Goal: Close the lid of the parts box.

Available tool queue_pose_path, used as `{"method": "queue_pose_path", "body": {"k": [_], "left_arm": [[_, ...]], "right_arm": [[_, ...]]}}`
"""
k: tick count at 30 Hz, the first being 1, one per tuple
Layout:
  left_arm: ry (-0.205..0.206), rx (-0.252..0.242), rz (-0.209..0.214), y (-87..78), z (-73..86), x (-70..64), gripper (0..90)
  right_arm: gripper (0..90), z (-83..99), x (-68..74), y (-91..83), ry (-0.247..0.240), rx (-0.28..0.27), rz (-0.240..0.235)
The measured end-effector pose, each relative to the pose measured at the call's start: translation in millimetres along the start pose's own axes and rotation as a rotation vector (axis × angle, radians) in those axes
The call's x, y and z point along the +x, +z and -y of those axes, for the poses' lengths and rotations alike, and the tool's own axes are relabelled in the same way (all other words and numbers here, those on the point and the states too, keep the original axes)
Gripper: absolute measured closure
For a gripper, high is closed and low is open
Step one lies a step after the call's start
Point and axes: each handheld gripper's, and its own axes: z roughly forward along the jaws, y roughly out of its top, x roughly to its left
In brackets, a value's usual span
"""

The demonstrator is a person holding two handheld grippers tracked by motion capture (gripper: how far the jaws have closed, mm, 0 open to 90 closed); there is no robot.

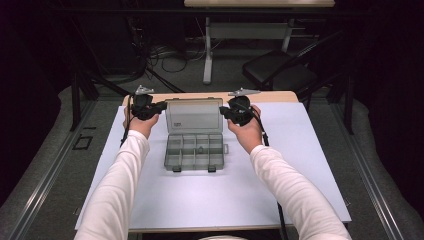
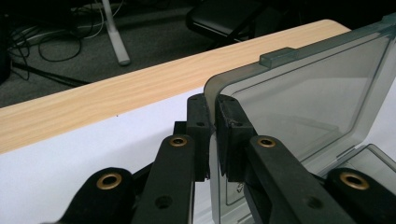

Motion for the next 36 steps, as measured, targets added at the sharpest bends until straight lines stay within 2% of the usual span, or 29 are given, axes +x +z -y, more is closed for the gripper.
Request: {"method": "queue_pose_path", "body": {"k": [5, 11, 15, 22, 32, 36], "left_arm": [[0.018, -0.002, -0.005, -6.5, 2.0, -3.9, 84.3], [-0.009, -0.005, -0.035, -14.8, 5.8, -12.3, 85.1], [-0.006, -0.005, -0.044, -19.0, 7.6, -16.2, 85.4], [-0.003, -0.024, -0.030, -25.4, 14.4, -18.2, 85.6], [0.006, -0.009, -0.030, -30.2, 15.5, -20.9, 85.5], [-0.005, -0.021, -0.023, -31.0, 17.9, -20.8, 85.5]], "right_arm": [[90.0, -10.5, 3.0, -5.4, -0.006, -0.014, 0.003], [90.0, -21.2, 6.5, -11.1, -0.005, -0.036, -0.004], [90.0, -25.9, 8.3, -12.2, -0.013, -0.038, -0.003], [90.0, -30.7, 8.9, -10.0, -0.009, -0.032, 0.005], [90.0, -29.6, 7.9, -4.5, -0.004, -0.022, 0.013], [90.0, -29.0, 6.8, -3.2, 0.000, -0.015, 0.018]]}}
